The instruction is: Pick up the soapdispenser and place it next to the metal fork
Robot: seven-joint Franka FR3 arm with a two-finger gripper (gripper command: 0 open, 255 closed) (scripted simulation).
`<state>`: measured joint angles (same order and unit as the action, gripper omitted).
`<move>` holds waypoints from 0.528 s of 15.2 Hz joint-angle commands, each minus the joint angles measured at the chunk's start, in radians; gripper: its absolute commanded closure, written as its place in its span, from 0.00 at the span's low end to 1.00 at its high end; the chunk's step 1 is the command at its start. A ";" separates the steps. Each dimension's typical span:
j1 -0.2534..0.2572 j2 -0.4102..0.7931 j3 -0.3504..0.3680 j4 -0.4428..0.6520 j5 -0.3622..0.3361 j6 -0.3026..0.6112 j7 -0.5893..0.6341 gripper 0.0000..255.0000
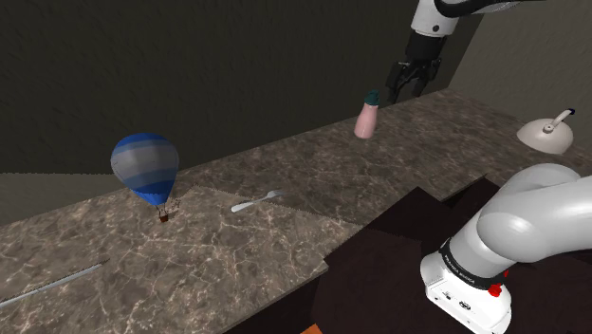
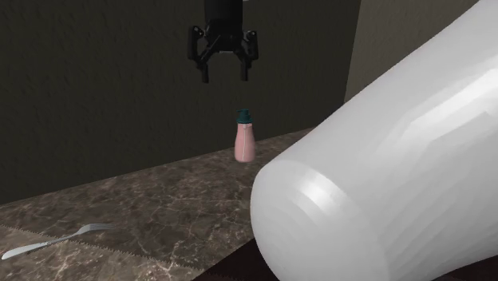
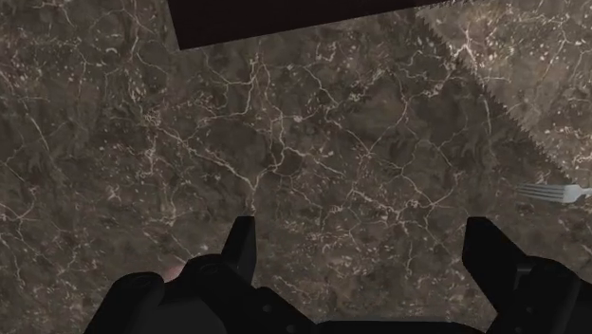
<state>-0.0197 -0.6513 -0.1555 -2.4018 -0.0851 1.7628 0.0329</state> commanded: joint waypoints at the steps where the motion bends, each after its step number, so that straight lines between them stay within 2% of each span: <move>1: -0.010 0.039 -0.030 -0.013 -0.016 0.071 -0.029 0.00; 8: -0.025 0.231 -0.131 0.010 -0.031 0.298 -0.127 0.00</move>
<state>-0.0433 -0.4539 -0.2703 -2.3986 -0.1165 2.0231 -0.0774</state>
